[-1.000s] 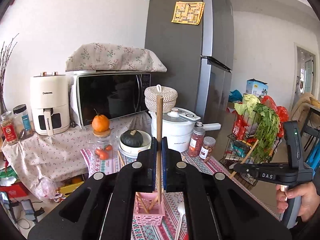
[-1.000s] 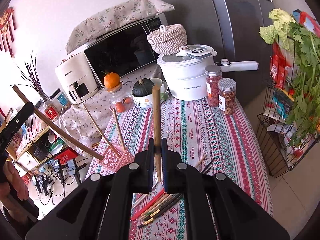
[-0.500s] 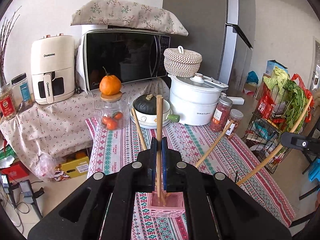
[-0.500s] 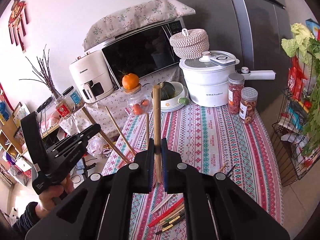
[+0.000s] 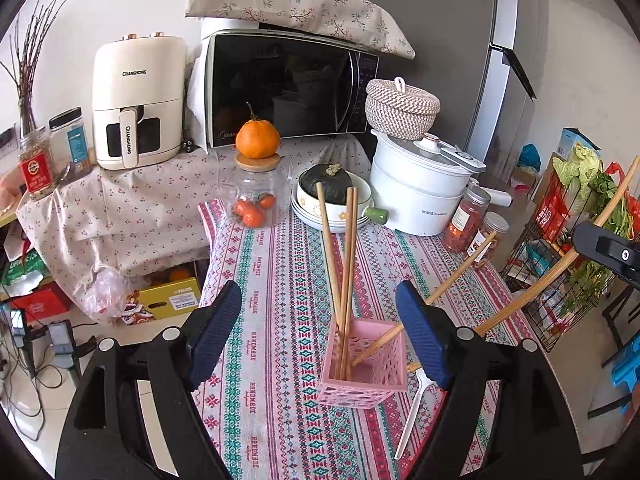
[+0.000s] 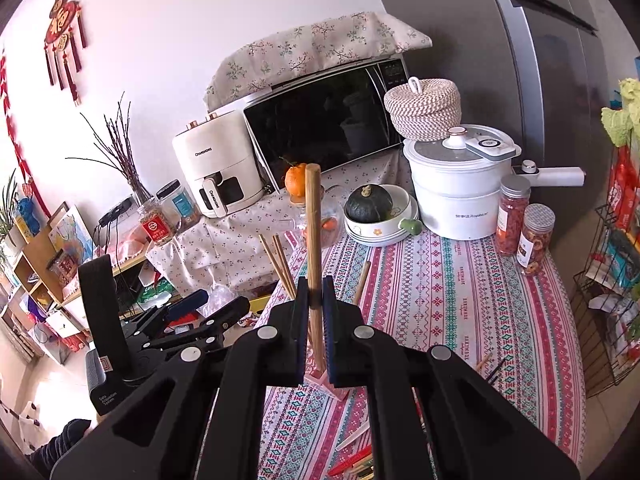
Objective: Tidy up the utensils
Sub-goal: 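Move both tools back toward the remaining utensils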
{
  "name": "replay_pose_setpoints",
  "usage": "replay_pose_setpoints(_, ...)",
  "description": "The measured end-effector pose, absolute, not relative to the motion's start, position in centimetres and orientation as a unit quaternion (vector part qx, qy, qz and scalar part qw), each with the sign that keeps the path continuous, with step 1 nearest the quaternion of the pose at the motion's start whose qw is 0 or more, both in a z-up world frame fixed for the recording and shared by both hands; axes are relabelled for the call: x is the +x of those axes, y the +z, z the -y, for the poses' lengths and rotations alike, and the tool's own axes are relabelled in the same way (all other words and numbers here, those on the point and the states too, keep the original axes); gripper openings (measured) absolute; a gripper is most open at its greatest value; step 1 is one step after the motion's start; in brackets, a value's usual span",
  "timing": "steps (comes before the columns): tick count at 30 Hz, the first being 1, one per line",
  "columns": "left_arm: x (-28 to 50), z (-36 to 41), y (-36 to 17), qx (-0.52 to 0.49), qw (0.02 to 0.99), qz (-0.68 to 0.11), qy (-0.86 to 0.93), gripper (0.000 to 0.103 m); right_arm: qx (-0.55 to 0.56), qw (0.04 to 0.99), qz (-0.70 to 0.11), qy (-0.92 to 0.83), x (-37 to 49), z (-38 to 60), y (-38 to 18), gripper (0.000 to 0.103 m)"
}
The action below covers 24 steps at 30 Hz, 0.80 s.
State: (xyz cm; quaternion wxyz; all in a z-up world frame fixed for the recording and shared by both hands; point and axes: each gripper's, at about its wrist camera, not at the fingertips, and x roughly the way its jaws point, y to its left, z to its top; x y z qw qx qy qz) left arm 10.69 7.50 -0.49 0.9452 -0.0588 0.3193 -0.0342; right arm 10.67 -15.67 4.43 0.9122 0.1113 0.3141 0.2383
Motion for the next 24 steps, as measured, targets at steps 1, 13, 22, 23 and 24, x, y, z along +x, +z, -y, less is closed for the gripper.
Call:
replay_pose_setpoints(1, 10.5, -7.8, -0.6, -0.062, 0.942, -0.328, -0.028, 0.087, 0.110, 0.911, -0.317, 0.239, 10.9, 15.4, 4.3, 0.007)
replay_pose_setpoints(13, 9.4, -9.0, -3.3, -0.054, 0.926, -0.373, -0.010, 0.096, 0.081, 0.893, -0.384, 0.222, 14.7, 11.9, -1.2, 0.007)
replay_pose_setpoints(22, 9.0, -8.6, -3.0, -0.053, 0.926, -0.373, -0.018, 0.096, 0.082, 0.895, -0.381, 0.218, 14.4, 12.2, -1.3, 0.028)
replay_pose_setpoints(23, 8.9, -8.3, -2.9, -0.051, 0.926, -0.372, -0.020, 0.096, 0.085, 0.896, -0.377, 0.219, 14.2, 12.5, -1.0, 0.030)
replay_pose_setpoints(24, 8.7, -8.1, -2.8, -0.049, 0.927, -0.372, -0.022, 0.096, 0.086, 0.898, -0.372, 0.219, 13.9, 12.8, -0.7, 0.034)
